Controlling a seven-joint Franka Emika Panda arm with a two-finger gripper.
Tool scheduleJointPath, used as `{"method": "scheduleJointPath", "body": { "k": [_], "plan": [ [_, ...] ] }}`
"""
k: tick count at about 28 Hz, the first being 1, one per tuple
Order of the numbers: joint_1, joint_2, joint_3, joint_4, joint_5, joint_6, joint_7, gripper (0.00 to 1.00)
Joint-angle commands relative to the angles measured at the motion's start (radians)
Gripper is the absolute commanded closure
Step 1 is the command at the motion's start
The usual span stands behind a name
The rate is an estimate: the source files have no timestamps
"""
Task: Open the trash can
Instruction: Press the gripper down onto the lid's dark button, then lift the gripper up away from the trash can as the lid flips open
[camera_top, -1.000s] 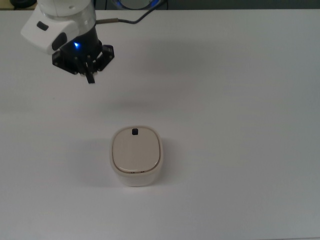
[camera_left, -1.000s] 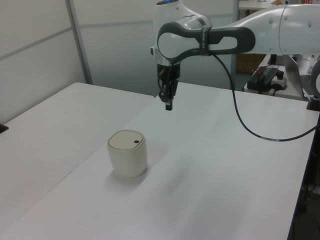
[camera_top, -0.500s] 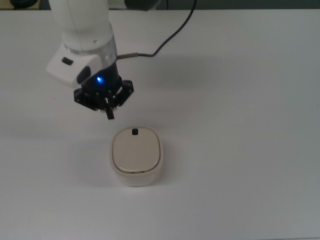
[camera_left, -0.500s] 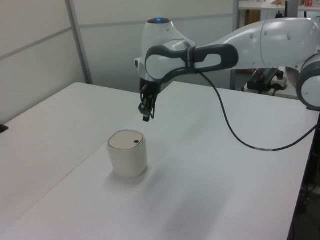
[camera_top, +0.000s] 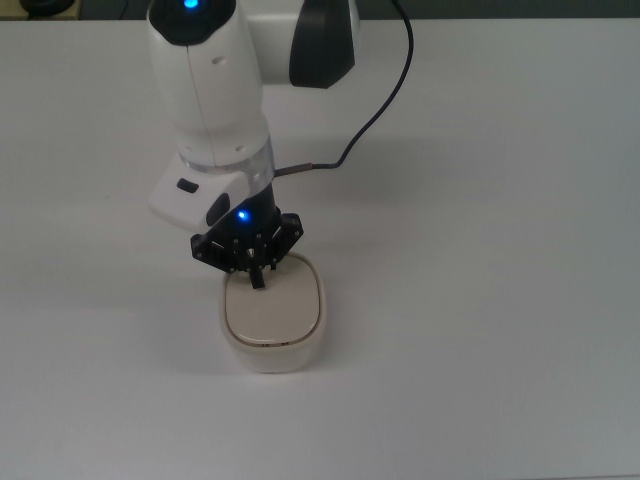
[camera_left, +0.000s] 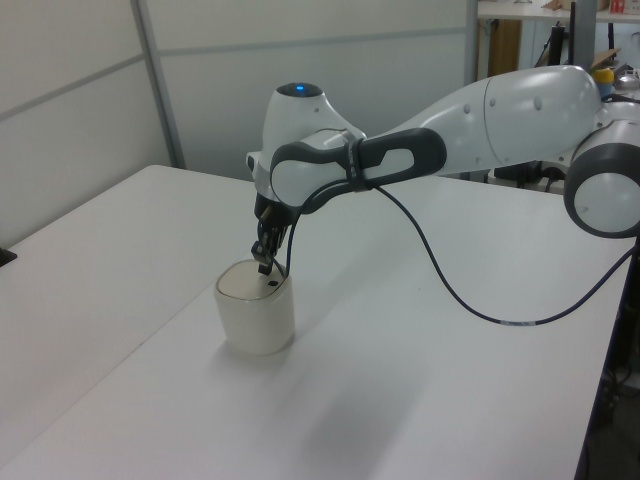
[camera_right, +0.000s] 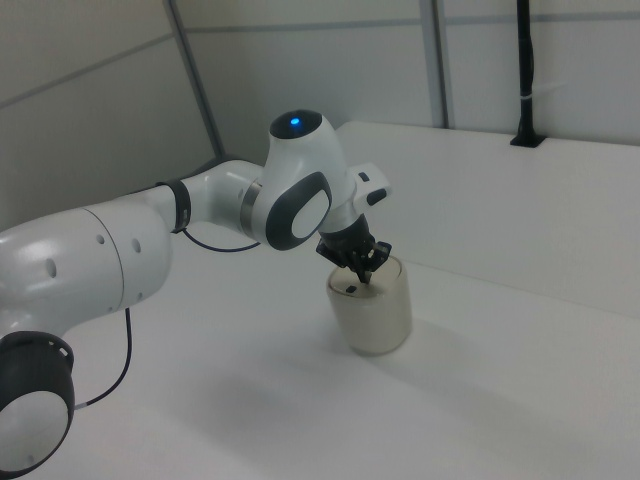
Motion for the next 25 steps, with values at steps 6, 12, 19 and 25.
{"method": "scheduleJointPath", "body": {
  "k": [6, 12, 19, 25],
  "plan": [
    [0.015, 0.014, -0.007, -0.017, -0.049, 0.015, -0.016, 1.0],
    [0.025, 0.028, -0.007, -0.039, -0.088, 0.014, -0.013, 1.0],
    [0.023, 0.032, -0.009, -0.036, -0.083, 0.014, -0.01, 1.0],
    [0.011, -0.021, -0.017, -0.013, -0.069, 0.006, 0.044, 0.94]
  ]
}}
